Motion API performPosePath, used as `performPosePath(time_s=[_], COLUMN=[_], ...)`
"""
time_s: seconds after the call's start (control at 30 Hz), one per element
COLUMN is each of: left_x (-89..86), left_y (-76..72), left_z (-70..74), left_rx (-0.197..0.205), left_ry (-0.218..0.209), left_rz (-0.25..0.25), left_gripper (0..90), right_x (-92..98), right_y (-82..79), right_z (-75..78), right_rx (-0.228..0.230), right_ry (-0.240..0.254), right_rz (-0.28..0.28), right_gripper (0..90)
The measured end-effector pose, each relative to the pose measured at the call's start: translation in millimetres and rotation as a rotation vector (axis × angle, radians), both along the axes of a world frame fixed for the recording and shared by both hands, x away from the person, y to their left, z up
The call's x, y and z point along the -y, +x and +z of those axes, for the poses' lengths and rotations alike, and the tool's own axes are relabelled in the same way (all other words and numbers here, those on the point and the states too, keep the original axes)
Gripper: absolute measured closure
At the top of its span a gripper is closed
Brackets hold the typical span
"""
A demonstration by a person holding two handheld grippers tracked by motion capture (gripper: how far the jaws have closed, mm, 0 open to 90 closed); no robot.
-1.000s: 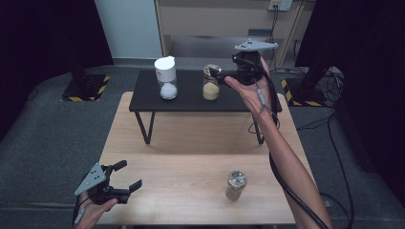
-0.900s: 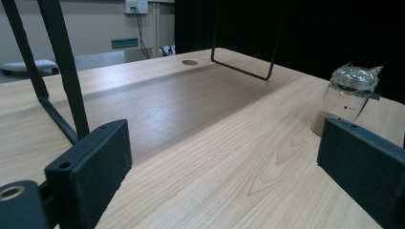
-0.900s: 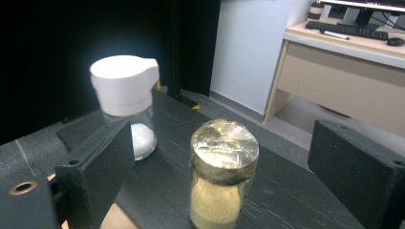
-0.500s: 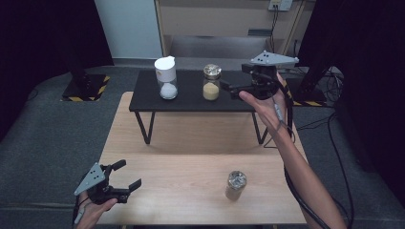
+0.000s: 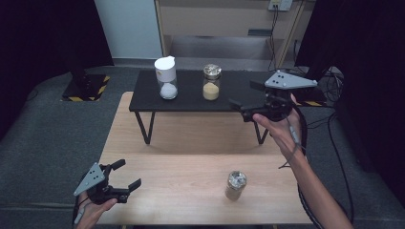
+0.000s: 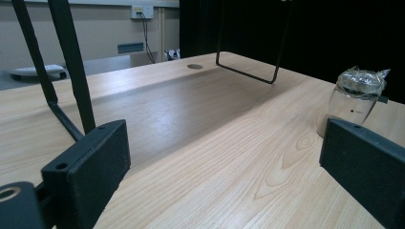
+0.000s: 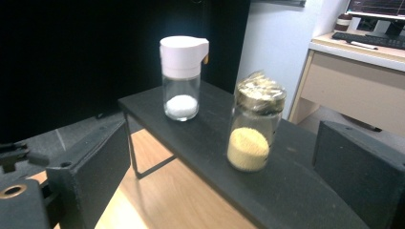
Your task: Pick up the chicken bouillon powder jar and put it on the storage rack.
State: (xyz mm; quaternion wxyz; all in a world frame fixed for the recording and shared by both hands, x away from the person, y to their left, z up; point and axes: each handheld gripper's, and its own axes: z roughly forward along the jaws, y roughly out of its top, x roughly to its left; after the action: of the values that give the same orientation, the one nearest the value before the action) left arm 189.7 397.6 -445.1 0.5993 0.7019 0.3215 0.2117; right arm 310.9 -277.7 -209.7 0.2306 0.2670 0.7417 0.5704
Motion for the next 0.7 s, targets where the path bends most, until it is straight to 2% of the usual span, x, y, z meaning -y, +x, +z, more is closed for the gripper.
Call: performPosePath(time_s=[0.3, 0.7], left_x=[0.3, 0.4], left_y=[0.2, 1.2], left_z=[0.4, 0.8], left_rx=[-0.003, -0.007], left_ry=[0.003, 0.007], left_rz=[-0.002, -0.011], left_gripper=[1.7, 1.8], right_x=[19.0, 35.7], right_y=[-26.6, -54.9], right_z=[-9.7, -12.1], right_rx=[0.011, 0.041], right_ry=[0.027, 0.008], right_rz=[0.023, 0.022], right_gripper=[6.4, 6.5])
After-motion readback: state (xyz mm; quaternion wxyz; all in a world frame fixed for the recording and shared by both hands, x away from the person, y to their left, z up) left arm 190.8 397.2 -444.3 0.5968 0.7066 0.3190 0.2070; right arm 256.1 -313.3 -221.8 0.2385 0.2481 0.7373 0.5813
